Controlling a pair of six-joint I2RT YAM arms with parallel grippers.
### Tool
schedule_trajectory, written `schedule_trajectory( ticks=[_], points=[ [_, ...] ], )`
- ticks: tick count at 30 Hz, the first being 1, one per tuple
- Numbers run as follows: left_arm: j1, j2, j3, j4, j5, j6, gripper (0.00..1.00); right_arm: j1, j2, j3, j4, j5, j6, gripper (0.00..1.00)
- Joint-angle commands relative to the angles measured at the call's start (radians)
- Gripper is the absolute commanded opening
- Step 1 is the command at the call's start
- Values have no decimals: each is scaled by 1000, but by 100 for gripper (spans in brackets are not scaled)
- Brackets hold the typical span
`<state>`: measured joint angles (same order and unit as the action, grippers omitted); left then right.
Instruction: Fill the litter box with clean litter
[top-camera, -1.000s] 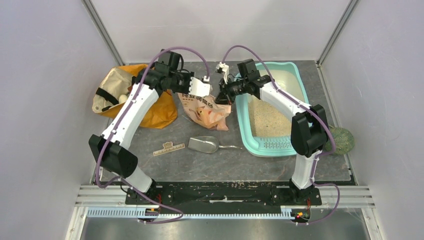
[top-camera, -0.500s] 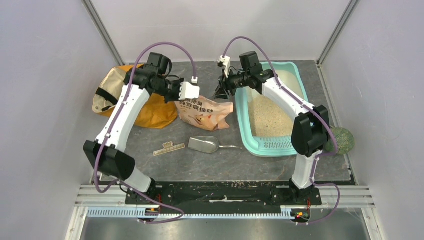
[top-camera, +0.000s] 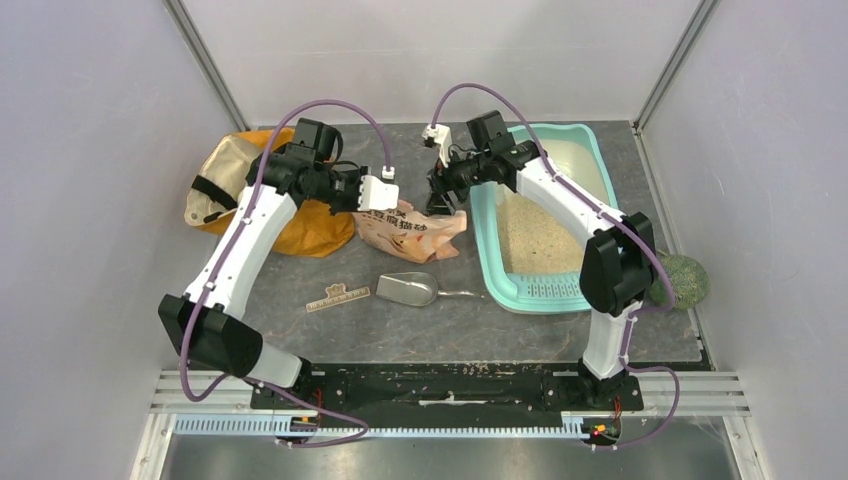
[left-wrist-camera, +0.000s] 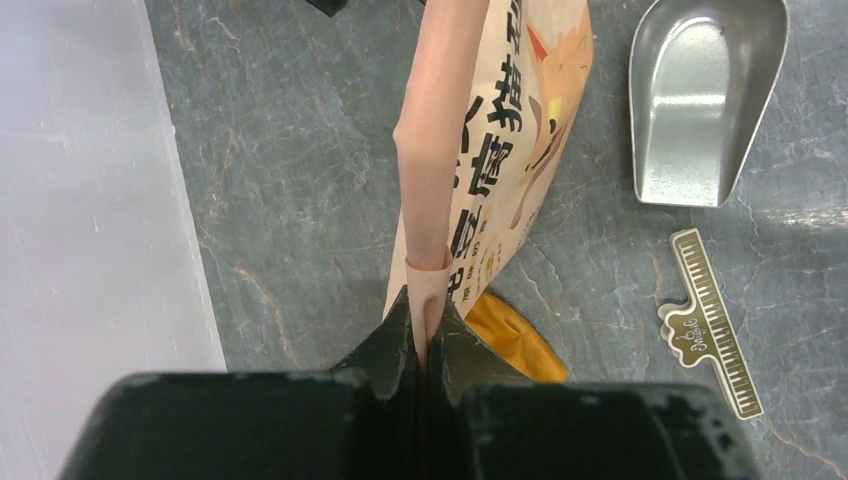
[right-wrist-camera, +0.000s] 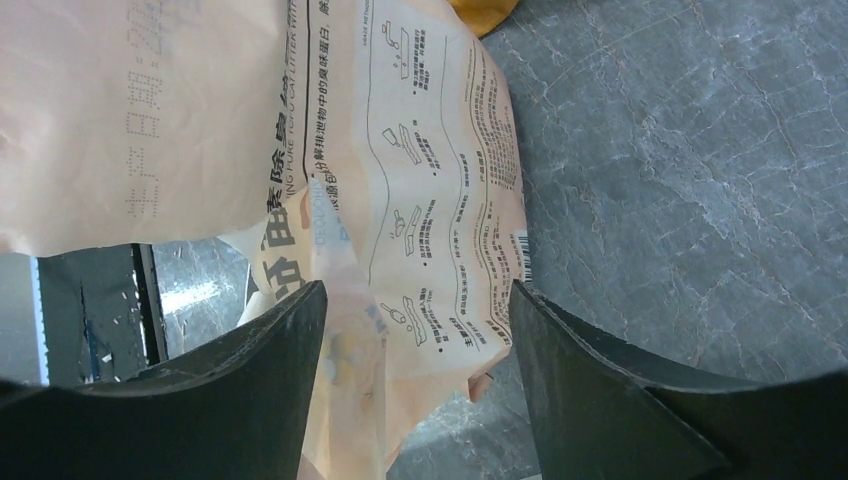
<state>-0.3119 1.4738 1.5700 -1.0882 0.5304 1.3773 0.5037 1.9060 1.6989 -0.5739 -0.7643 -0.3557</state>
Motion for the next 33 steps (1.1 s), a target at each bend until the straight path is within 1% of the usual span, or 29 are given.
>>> schedule_trajectory(
  ticks=[1, 7, 8, 12, 15, 19, 21, 22, 24, 25, 26, 28, 29, 31, 32, 33],
  points=[
    [-11, -58, -38, 26, 34, 31, 2, -1, -65, 49, -32, -22, 9, 75],
    [-11, -67, -39, 56, 30, 13, 2, 5, -73, 42, -55, -44, -4, 77],
    [-12, -68, -38, 56, 32, 13, 2, 12, -70, 42, -66, -29, -15, 79],
    [-11, -76, -44, 55, 33, 14, 2, 44, -34, 51, -93, 77, -55, 78],
    [-12, -91, -57, 56, 35, 22, 2, 56, 3, 72, -96, 177, -62, 76],
    [-12, -119, -81, 55, 37, 40, 2, 56, 38, 107, -99, 241, -46, 71],
    [-12, -126, -90, 54, 33, 42, 2, 59, 44, 111, -91, 269, -42, 66],
    [-12, -130, -95, 54, 33, 46, 2, 61, 46, 111, -83, 295, -39, 62],
    [-12, -143, -109, 54, 36, 56, 2, 63, 60, 120, -71, 347, -30, 45],
    [-13, -149, -118, 54, 35, 65, 2, 64, 68, 133, -70, 370, -24, 32],
    [-13, -155, -126, 55, 33, 72, 2, 63, 73, 142, -69, 385, -17, 23],
    [-15, -162, -140, 54, 26, 87, 2, 51, 69, 164, -83, 332, -4, 21],
    [-15, -164, -142, 54, 25, 90, 2, 47, 56, 164, -83, 326, 0, 13],
    [-14, -167, -146, 55, 25, 92, 2, 45, 30, 148, -79, 320, -11, 4],
    [-15, -168, -148, 54, 25, 92, 2, 44, 23, 143, -77, 321, -12, 0],
    [-14, -168, -149, 55, 26, 92, 2, 44, 21, 142, -76, 318, -9, 0]
  ],
)
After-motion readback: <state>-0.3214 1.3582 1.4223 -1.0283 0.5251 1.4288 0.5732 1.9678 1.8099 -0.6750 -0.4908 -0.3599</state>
